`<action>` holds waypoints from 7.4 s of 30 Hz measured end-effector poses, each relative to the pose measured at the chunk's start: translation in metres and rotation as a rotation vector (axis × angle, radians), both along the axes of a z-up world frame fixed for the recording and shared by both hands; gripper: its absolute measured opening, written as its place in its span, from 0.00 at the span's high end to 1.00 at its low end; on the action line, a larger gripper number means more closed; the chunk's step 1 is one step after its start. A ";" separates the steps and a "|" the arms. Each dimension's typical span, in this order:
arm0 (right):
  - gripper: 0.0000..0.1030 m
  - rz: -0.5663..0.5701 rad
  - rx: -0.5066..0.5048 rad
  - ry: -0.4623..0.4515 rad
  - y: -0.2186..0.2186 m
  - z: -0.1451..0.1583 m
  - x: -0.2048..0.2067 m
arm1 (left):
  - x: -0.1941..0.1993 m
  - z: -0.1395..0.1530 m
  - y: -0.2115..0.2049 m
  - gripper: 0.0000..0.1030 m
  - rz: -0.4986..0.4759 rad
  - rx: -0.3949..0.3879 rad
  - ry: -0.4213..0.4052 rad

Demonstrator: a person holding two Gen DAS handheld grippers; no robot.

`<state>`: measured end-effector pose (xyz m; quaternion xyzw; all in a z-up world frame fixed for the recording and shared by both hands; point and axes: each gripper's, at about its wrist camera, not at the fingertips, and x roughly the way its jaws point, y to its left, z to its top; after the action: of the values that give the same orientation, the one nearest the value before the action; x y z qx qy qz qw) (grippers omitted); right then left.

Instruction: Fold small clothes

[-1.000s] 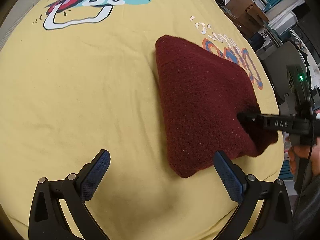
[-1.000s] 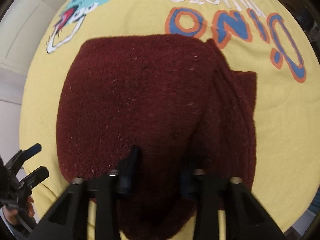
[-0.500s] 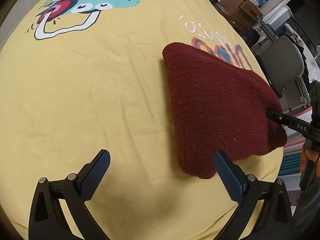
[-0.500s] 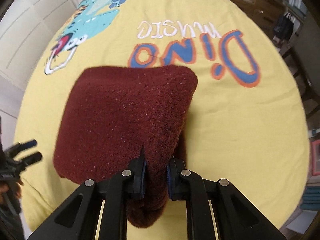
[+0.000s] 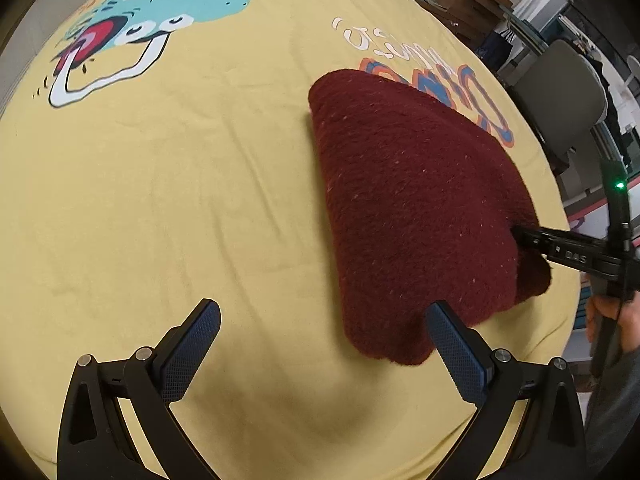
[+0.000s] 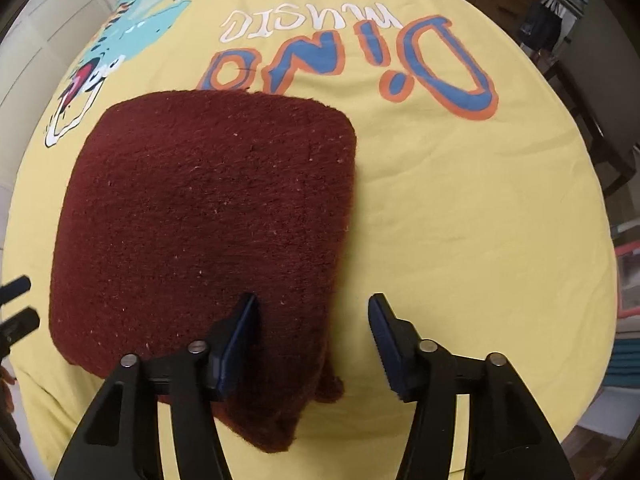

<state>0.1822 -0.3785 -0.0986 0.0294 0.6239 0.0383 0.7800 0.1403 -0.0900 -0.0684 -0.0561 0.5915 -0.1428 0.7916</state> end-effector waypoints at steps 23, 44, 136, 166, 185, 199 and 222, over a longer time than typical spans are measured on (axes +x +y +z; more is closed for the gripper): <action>0.01 0.022 0.129 0.012 0.014 -0.029 0.016 | 0.070 -0.051 -0.075 0.01 -0.047 0.047 0.079; 0.52 -0.009 0.321 0.058 0.022 -0.043 0.023 | 0.074 -0.067 -0.088 0.22 -0.092 0.033 0.044; 0.00 0.057 -0.001 -0.437 0.083 0.134 -0.143 | -0.098 0.075 0.092 0.01 0.180 0.295 -0.299; 0.00 -0.015 -0.032 -0.431 0.065 0.131 -0.196 | -0.150 0.079 0.115 0.01 0.220 0.346 -0.276; 0.00 -0.005 -0.042 -0.418 0.066 0.133 -0.193 | -0.152 0.075 0.119 0.01 0.224 0.335 -0.258; 0.00 0.007 -0.058 -0.415 0.069 0.136 -0.193 | -0.152 0.076 0.119 0.01 0.225 0.326 -0.257; 0.00 0.012 -0.067 -0.393 0.068 0.131 -0.194 | -0.156 0.073 0.121 0.01 0.226 0.333 -0.247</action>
<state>-0.0116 -0.3109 0.0323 -0.0085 0.4607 0.0273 0.8871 -0.0160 0.0312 0.0047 0.0274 0.4955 0.0404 0.8673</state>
